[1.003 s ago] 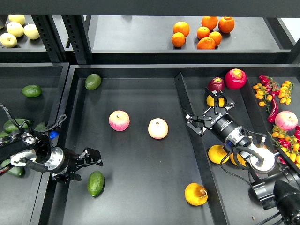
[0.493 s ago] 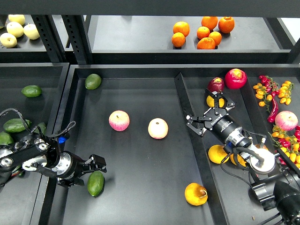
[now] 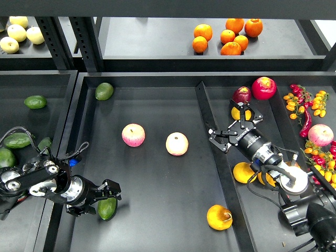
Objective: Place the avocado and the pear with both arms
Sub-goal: 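Lower the left gripper over the avocado and close on it, then lift the avocado and carry it into the avocado bin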
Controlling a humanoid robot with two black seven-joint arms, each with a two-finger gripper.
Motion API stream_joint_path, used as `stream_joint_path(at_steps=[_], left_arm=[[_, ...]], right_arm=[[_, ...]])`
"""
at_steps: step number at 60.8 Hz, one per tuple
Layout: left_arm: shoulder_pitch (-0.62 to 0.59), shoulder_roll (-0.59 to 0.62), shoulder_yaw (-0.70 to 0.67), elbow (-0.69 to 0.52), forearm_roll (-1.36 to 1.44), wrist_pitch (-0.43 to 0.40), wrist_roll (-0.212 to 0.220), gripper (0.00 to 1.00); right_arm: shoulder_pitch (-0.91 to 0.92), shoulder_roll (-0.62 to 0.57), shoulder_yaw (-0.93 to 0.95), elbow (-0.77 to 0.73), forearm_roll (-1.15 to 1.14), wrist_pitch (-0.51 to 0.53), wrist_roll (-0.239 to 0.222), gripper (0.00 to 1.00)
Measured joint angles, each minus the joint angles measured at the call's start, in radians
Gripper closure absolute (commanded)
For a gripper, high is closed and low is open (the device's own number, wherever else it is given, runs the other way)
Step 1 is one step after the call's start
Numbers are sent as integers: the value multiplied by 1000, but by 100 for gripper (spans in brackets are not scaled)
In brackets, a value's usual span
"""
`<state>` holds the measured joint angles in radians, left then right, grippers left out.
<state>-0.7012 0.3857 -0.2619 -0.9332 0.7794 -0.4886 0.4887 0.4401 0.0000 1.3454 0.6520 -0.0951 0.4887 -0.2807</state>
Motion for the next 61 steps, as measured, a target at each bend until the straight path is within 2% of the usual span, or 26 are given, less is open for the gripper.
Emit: stream_joint_path(at_steps=[25,35,43,44,48,53,61], left_arm=[[3,-33,15,30,14,0,0,1],[9,-34,15,31,22,0,0,4],[13,-34,15,33,27,0,0,14],[13,-34,15,34,29,0,0,19],[14,-34,14,34,33,0,0,24],[14,-35,9,36,35,0,0,35],[17,-36,-4,45,37,0,0,45]], right_arm=[[0,0,0,0,0,0,0,0],[0,0,0,0,0,0,0,0],[0,0,0,0,0,0,0,0],[0,0,0,0,0,0,0,0],[0,0,0,0,0,0,0,0],[0,0,0,0,0,0,0,0],[0,0,0,0,0,0,0,0]])
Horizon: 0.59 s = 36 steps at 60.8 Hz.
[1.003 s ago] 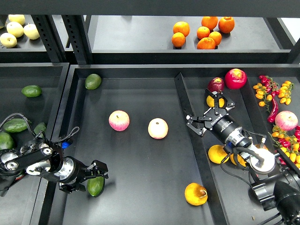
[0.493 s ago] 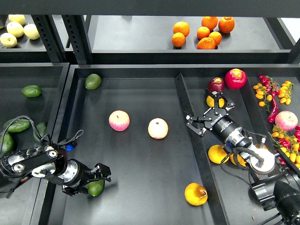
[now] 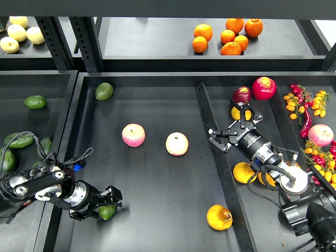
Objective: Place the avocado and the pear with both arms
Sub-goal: 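Lift the avocado and carry it into the avocado bin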
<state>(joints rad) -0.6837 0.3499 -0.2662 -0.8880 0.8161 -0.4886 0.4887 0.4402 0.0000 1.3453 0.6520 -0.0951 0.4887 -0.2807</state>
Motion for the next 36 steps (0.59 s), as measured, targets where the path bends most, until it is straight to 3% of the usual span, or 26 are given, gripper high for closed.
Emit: stream_joint_path(at_steps=[8,36], left_arm=[[2,-2,-10,4,0,0,0,51],[-3,-11,-86,-6,83,0,0,59]], right_arm=[[0,0,0,0,0,0,0,0],[-2,0,2,1,0,0,0,0]])
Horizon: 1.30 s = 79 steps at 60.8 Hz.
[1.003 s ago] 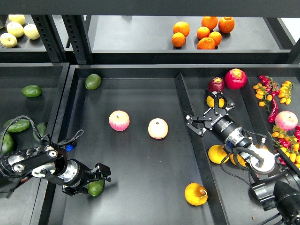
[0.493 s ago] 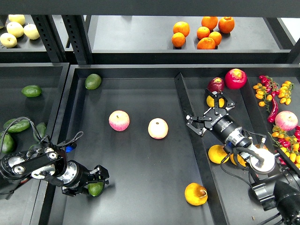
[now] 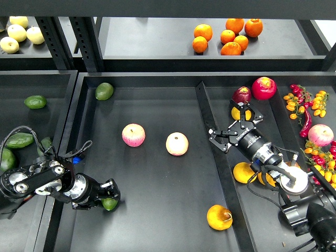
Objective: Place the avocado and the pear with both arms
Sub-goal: 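Lift the avocado and carry it into the avocado bin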
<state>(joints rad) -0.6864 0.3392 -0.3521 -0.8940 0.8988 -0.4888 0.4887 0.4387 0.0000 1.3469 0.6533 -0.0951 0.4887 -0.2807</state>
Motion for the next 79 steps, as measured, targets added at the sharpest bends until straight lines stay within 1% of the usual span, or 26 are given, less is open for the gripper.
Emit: stream_joint_path(at_steps=[10,30,53,79], left_arm=[[-21,25,-56,-18,-3,0,0,59],[-77,194,-105,-52,-55,0,0,59],[-66,350,-194,-88,-90,0,0,58],[-60,444,-208,-79,-122,0,0,57]], right_arm=[[0,0,0,-1,0,0,0,0],[-3,0,0,-1,0,0,0,0],[-14,0,-4,4,0,0,0,0],[-15,0,-5,5,0,0,0,0]])
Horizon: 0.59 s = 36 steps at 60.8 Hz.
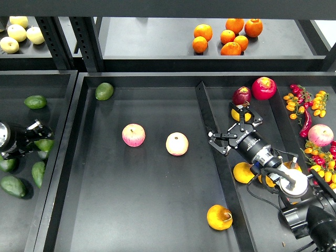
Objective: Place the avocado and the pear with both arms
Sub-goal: 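Lift the avocado and carry it into the avocado bin, then open the left gripper to release the avocado among the avocados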
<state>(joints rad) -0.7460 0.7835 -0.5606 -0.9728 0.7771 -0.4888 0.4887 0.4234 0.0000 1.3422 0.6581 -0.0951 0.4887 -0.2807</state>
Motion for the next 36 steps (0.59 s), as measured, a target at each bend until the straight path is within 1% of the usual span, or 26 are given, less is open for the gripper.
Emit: stream_joint_path(at_steps=[21,36], left_arm=[[13,29,-1,53,-30,0,0,56],[49,27,1,140,-35,0,0,55]], right_arm=[[1,0,-3,0,0,0,-1,0],[2,0,-2,0,0,0,-2,0]])
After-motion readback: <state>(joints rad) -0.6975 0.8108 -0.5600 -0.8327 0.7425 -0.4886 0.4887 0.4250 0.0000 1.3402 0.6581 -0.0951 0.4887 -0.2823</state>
